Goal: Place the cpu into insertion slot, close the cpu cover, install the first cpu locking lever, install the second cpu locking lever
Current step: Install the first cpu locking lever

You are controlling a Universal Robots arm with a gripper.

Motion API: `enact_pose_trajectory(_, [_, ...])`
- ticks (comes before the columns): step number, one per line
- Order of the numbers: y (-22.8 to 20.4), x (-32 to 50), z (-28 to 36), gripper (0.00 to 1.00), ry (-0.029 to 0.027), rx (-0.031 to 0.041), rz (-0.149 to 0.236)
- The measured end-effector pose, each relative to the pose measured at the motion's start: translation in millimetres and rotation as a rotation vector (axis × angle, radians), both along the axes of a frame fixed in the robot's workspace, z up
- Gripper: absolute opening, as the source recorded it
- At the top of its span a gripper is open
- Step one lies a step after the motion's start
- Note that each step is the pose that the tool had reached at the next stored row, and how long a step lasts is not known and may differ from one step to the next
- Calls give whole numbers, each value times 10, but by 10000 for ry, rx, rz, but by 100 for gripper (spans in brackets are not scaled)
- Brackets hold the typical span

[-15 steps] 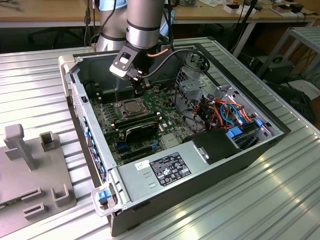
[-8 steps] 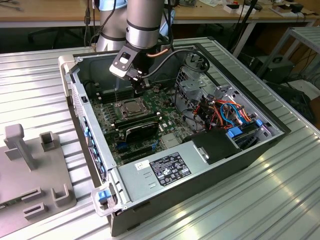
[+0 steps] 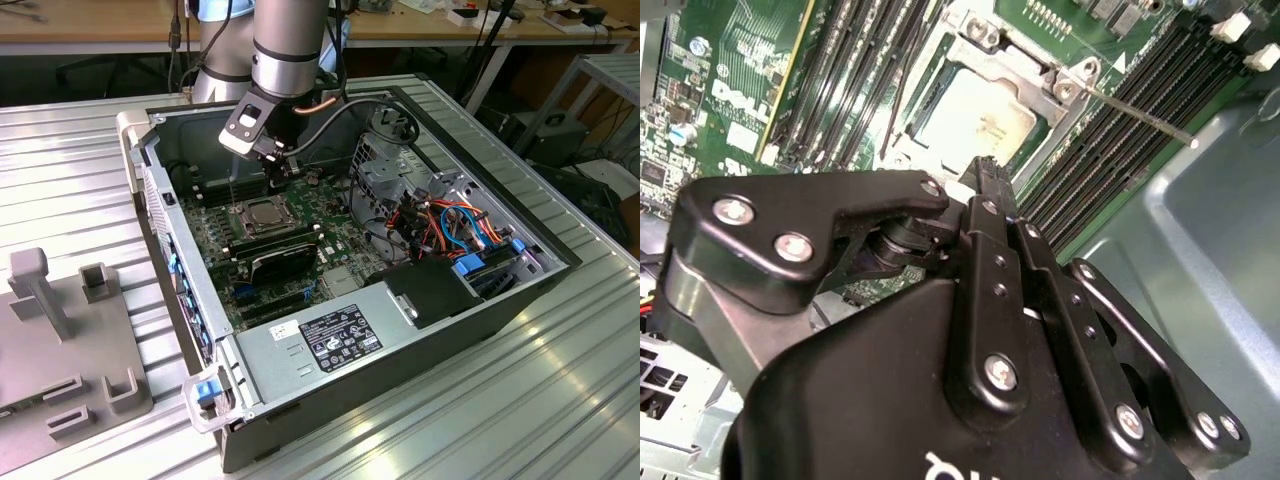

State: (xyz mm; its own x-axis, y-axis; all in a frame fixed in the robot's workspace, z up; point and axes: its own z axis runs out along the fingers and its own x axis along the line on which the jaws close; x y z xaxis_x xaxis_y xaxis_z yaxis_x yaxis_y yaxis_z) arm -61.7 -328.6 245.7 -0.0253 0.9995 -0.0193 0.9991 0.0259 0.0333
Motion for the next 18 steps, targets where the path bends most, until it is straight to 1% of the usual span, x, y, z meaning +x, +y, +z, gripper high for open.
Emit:
enact_pose_trajectory(2, [0, -52, -3, 11, 1, -2, 1])
enact_pose_trajectory(4, [0, -59, 6, 11, 3, -6, 1])
enact_pose_trajectory(7, [0, -60, 43, 11, 0, -2, 31])
enact_pose_trajectory(8, [0, -62, 44, 11, -2, -1, 283])
enact_pose_trajectory(11, [0, -63, 45, 11, 0, -3, 1309])
enact_pose_trajectory(14, [0, -66, 45, 11, -1, -3, 1833])
enact_pose_trajectory(15, [0, -67, 45, 11, 0, -4, 1949])
enact_pose_trajectory(18, [0, -80, 45, 11, 1, -21, 2433])
